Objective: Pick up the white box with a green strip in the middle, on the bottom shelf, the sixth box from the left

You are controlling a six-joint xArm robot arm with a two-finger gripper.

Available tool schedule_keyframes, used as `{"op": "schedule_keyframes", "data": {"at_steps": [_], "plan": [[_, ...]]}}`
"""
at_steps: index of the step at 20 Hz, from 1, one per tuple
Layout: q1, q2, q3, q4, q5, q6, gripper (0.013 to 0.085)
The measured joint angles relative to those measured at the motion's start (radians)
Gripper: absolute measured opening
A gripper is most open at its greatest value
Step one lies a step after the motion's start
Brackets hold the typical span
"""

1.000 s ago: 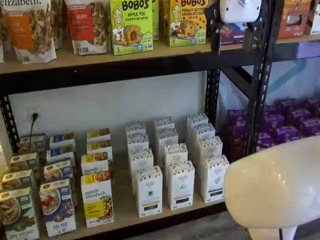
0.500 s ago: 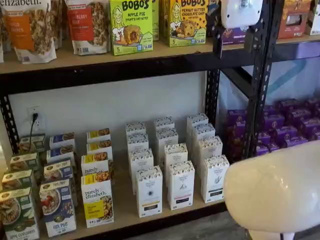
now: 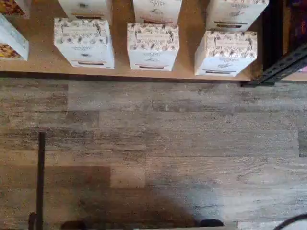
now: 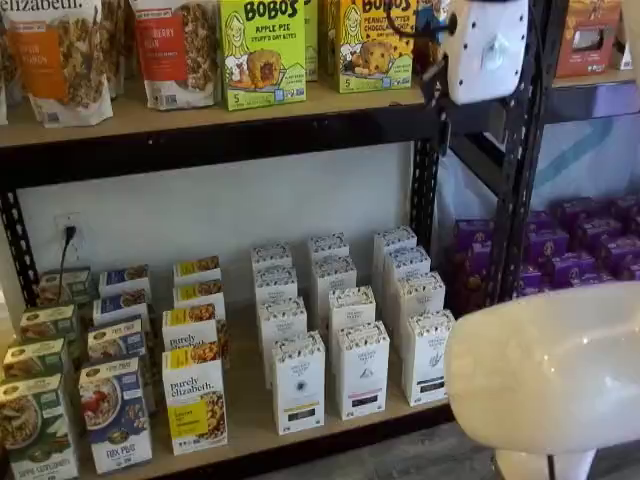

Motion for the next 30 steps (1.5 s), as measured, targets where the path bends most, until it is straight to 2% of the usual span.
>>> {"op": "schedule_keyframes", "data": {"at_steps": [2, 8, 12, 14, 16, 18, 24, 27, 30], "plan": [[-0.018, 0.014, 0.043, 0.000, -0.048, -0.016, 0.0850], [-0.052, 0.087, 0.196, -0.025, -0.264, -0.035, 0.0850], [-0.070, 0.149, 0.262, -0.004, -0.395, -0.054, 0.0850], [-0.081, 0.189, 0.292, 0.022, -0.468, -0.074, 0.0850], [-0.077, 0.233, 0.321, 0.014, -0.547, -0.065, 0.0850], [-0.070, 0.267, 0.345, 0.005, -0.621, -0.053, 0.0850], [-0.064, 0.411, 0.371, 0.033, -0.775, -0.064, 0.0850], [-0.067, 0.492, 0.387, 0.069, -0.878, -0.096, 0.0850], [-0.073, 0.551, 0.387, 0.057, -0.930, -0.093, 0.0850]]}}
